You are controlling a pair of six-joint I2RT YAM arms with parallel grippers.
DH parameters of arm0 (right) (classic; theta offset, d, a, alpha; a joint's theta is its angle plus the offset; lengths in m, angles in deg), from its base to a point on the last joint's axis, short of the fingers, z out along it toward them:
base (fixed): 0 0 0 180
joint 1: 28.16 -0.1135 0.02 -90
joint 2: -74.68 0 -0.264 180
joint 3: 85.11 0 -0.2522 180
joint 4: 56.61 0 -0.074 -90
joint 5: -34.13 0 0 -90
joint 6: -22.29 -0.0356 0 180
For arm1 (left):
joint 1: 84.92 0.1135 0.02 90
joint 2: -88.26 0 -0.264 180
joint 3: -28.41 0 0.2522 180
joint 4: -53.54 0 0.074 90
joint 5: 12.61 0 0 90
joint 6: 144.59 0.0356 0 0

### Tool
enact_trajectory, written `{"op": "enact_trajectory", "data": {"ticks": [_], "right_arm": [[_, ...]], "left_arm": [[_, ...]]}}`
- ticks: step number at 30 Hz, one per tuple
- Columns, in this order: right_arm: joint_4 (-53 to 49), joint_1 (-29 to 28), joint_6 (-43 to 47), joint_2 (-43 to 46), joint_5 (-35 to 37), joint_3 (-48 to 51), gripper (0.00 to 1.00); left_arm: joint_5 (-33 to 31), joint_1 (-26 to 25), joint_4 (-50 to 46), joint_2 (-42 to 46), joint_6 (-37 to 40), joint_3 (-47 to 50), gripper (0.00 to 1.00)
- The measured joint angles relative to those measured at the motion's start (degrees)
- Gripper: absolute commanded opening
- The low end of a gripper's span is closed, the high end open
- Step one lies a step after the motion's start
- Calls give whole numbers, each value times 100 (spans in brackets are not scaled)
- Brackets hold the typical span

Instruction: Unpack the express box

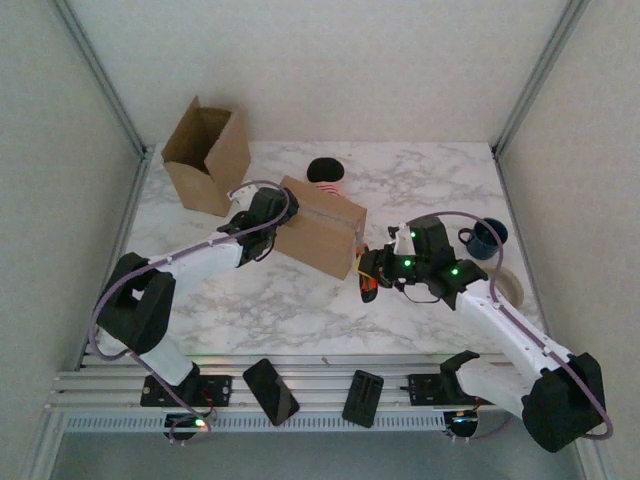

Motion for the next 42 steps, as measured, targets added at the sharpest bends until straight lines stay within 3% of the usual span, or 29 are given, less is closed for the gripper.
{"op": "enact_trajectory", "data": {"ticks": [14, 19, 28, 33, 35, 37, 38, 39, 42], "right_arm": [[-2, -122, -275, 273, -133, 179, 0], [-699, -168, -114, 437, 31, 94, 0], [-2247, 131, 787, 667, 2017, -1115, 0], [-2660, 262, 1388, -328, 2979, -1735, 0], [-2647, 337, 1591, -1014, 3185, -2094, 0], [-2612, 372, 1757, -1722, 3364, -2527, 0], [-2562, 378, 1821, -2037, 3442, -2736, 0], [-2496, 376, 1882, -2378, 3532, -2968, 0], [-2389, 376, 1989, -3152, 3729, -3506, 0]], "left_arm": [[0, 0, 0, -31, 2, -35, 100], [2, 0, -22, -55, 13, -90, 100], [37, 0, -1405, 125, 761, -850, 100], [166, 61, -2173, 841, 1200, -1178, 100], [275, 225, -2249, 1167, 1296, -1204, 92], [459, 573, -2291, 1377, 1375, -1204, 74], [544, 800, -2291, 1401, 1416, -1204, 54], [629, 1032, -2286, 1355, 1445, -1204, 42], [763, 1458, -2269, 935, 1582, -1204, 35]]}}
